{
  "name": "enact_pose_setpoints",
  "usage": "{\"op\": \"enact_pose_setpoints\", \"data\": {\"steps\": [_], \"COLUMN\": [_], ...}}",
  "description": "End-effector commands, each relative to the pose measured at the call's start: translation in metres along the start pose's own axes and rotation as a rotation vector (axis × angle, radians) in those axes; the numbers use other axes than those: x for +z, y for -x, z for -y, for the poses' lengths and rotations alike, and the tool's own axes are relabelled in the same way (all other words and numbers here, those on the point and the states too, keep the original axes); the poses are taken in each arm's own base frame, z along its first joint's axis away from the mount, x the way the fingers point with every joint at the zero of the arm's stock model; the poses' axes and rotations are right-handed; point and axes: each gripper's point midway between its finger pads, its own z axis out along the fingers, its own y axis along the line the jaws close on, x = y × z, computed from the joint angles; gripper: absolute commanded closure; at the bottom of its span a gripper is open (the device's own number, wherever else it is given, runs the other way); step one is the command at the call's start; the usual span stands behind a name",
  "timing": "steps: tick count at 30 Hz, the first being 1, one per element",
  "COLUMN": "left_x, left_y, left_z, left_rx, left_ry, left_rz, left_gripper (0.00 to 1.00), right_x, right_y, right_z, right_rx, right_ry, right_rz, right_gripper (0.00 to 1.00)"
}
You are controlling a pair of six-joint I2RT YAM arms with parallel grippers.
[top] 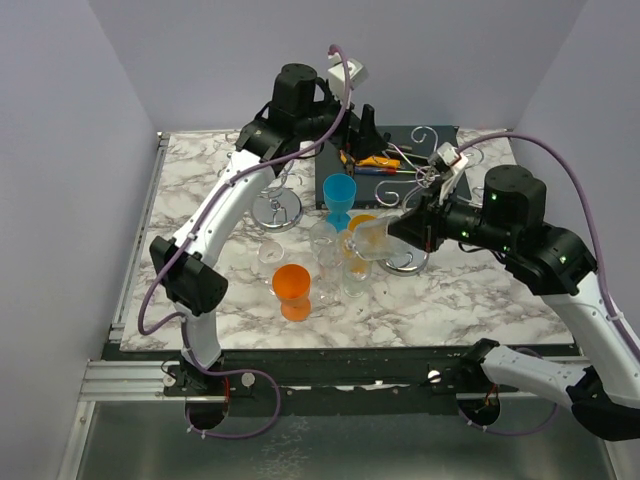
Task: Place the wine glass upside down on the wine glass rack
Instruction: Move the wine rack to the center of the board, then turn the wine glass upside down at the wine rack.
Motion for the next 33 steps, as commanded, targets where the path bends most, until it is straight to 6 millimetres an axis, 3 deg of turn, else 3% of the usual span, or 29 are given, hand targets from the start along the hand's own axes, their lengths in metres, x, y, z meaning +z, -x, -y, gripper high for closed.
{"op": "enact_pose_setpoints", "data": {"steps": [1,9,12,14,20,24,33], "left_x": [-0.041,-0.119,-0.153,-0.165,-0.169,-0.16,-0.146], "left_y": [0.04,0.083,0.089,0.08,0.024,-0.001,-0.002], "left_z": [0.01,0.011,0.016,0.027,0.071,0.083,0.095], "left_rx": [0.052,0.075,0.047,0.037,-0.074,-0.147,-0.175], "left_ry": [0.1,0.311,0.357,0.328,0.126,0.026,-0.1], "left_rz": [0.074,0.177,0.216,0.202,0.071,0.004,-0.024], "left_gripper": [0.01,0.01,0.01,0.04,0.15,0.21,0.3], "right_x": [-0.008,-0.017,-0.02,-0.022,-0.016,-0.009,-0.006], "right_y": [0.037,0.076,0.096,0.11,0.136,0.144,0.14], "right_z": [-0.016,-0.003,0.007,0.011,0.007,-0.004,-0.011], "right_rx": [-0.049,-0.116,-0.138,-0.15,-0.163,-0.153,-0.138], "right_ry": [0.063,-0.047,-0.117,-0.147,-0.126,-0.06,-0.007], "right_rz": [0.098,0.205,0.27,0.322,0.427,0.451,0.457], "right_gripper": [1.0,1.0,1.0,1.0,1.0,1.0,1.0]}}
